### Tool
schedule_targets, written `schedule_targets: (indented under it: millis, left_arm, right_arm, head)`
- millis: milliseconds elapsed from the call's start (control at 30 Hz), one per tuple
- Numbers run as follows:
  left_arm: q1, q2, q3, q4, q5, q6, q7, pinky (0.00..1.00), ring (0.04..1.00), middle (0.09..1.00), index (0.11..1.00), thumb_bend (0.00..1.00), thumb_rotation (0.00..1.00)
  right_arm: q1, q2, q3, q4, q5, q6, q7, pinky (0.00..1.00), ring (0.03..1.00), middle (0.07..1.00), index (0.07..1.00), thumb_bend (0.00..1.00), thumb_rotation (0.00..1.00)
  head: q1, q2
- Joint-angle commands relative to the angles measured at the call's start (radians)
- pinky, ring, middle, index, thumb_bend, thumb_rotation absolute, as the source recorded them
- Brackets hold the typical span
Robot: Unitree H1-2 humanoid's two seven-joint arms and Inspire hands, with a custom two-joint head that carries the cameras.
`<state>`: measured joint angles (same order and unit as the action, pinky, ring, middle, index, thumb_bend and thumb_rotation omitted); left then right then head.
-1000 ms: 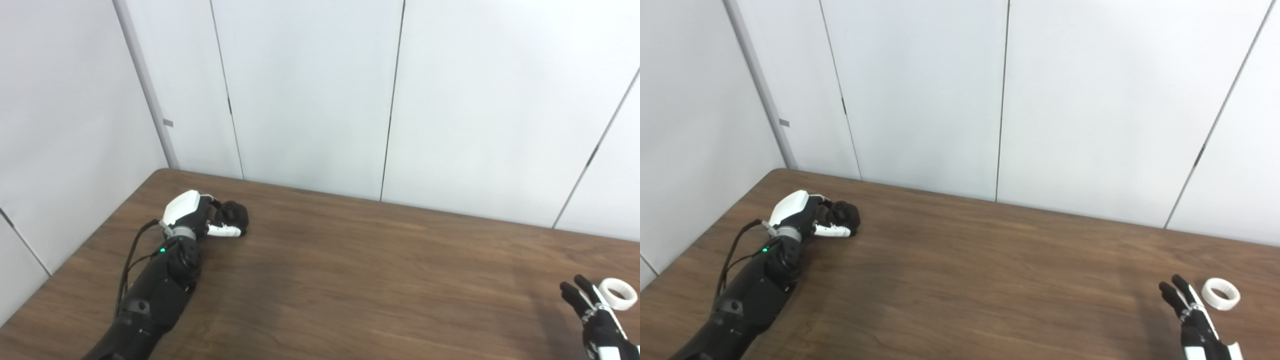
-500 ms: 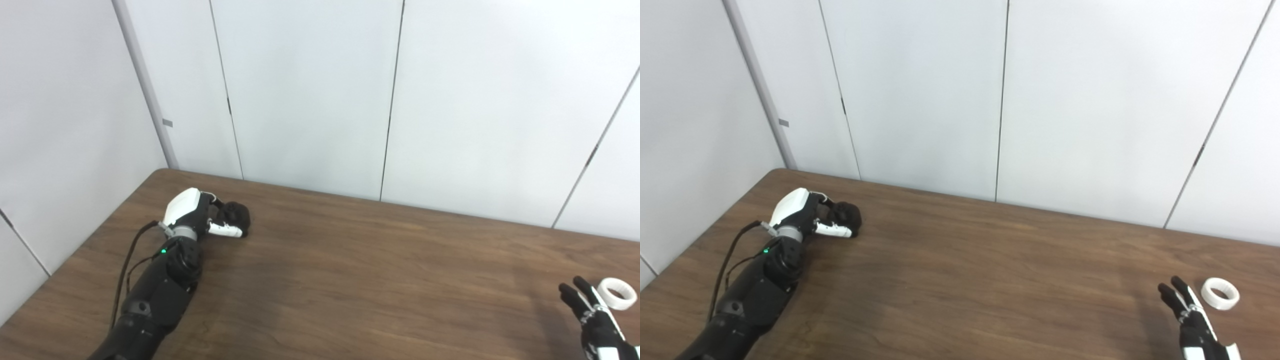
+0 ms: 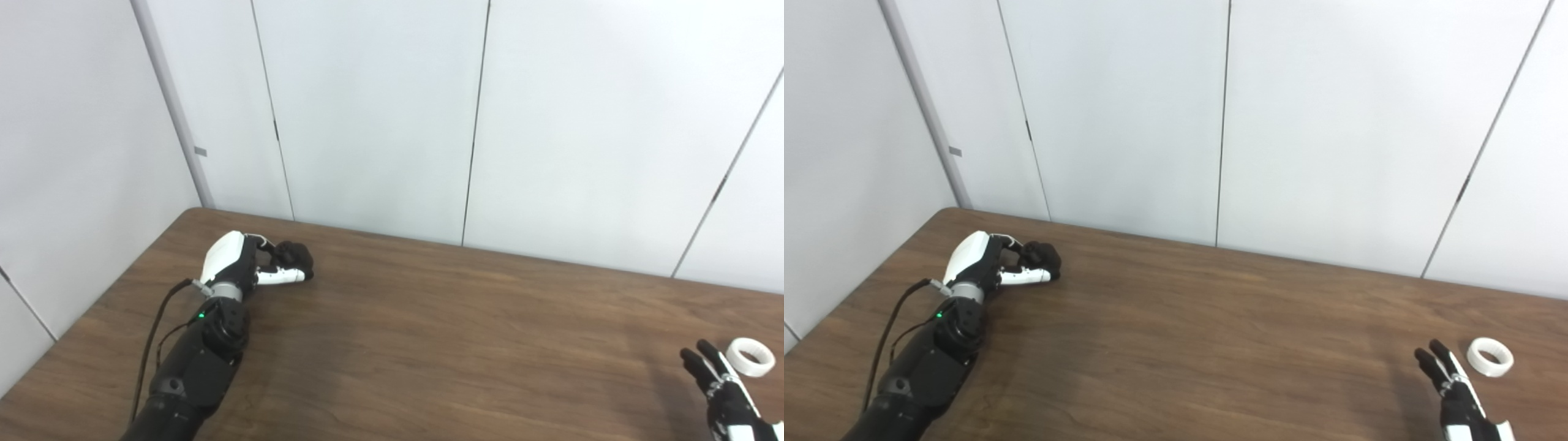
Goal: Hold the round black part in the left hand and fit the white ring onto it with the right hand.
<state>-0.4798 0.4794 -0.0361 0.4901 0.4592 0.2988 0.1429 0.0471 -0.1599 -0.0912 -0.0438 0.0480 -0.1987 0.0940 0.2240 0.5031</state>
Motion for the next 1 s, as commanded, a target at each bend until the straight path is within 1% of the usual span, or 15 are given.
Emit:
schedule_targets:
  millis: [0,200,333,400,500,567,667,800,900,967]
  left_arm:
    - [-0.034,0.033,0.009,-0.020,0.010,-0.029,0.031,0.86,0.871,0.796,0.484,0.52,0.04]
    - [-0.024,0.040,0.004,-0.035,0.014,-0.032,0.026,0.87,0.867,0.791,0.484,0.52,0.04]
    - [-0.004,0.041,-0.005,-0.089,0.026,-0.012,0.011,0.88,0.873,0.789,0.485,0.52,0.04]
    - [0.008,0.042,-0.013,-0.114,0.031,-0.018,0.005,0.89,0.886,0.785,0.485,0.52,0.04]
    - [0.029,0.041,-0.024,-0.157,0.038,-0.026,-0.002,0.86,0.894,0.786,0.485,0.52,0.04]
    - [0.046,0.040,-0.037,-0.188,0.051,-0.038,-0.004,0.83,0.880,0.776,0.486,0.52,0.05]
    - [0.073,0.037,-0.065,-0.237,0.083,-0.053,-0.008,0.83,0.869,0.762,0.485,0.52,0.05]
    - [0.112,0.030,-0.123,-0.319,0.162,-0.061,-0.019,0.97,0.864,0.757,0.485,0.52,0.05]
    - [0.131,0.021,-0.150,-0.366,0.203,-0.063,-0.026,0.99,0.858,0.756,0.486,0.52,0.05]
    - [0.146,0.008,-0.170,-0.406,0.229,-0.071,-0.032,1.00,0.853,0.757,0.486,0.52,0.05]
  right_arm:
    - [0.072,0.023,0.012,0.053,0.000,-0.003,-0.006,1.00,0.931,0.900,0.945,0.64,0.98]
    - [0.069,0.025,0.013,0.054,0.001,0.003,-0.006,1.00,0.934,0.896,0.939,0.64,0.97]
    - [0.066,0.025,0.017,0.054,-0.013,0.003,-0.010,1.00,0.929,0.896,0.942,0.64,0.98]
    - [0.063,0.028,0.017,0.056,-0.018,0.004,-0.014,1.00,0.930,0.895,0.940,0.64,0.98]
    - [0.059,0.033,0.017,0.057,-0.028,0.002,-0.020,1.00,0.923,0.890,0.939,0.64,0.98]
    - [0.056,0.036,0.017,0.056,-0.030,0.001,-0.021,1.00,0.918,0.888,0.937,0.63,0.98]
    - [0.051,0.039,0.017,0.061,-0.028,-0.005,-0.022,1.00,0.914,0.889,0.939,0.63,0.99]
    - [0.042,0.040,0.020,0.068,-0.042,-0.002,-0.031,1.00,0.915,0.886,0.938,0.66,0.98]
    - [0.039,0.041,0.024,0.068,-0.048,-0.004,-0.034,1.00,0.926,0.888,0.940,0.66,0.99]
    - [0.040,0.044,0.024,0.059,-0.054,0.008,-0.037,1.00,0.934,0.889,0.939,0.66,0.99]
  head:
    - [0.000,0.001]
    - [-0.002,0.002]
    - [-0.005,0.004]
    - [-0.011,0.006]
    - [-0.015,0.006]
    - [-0.019,0.005]
    - [-0.022,0.002]
    - [-0.033,0.002]
    - [-0.041,0.005]
    - [-0.046,0.006]
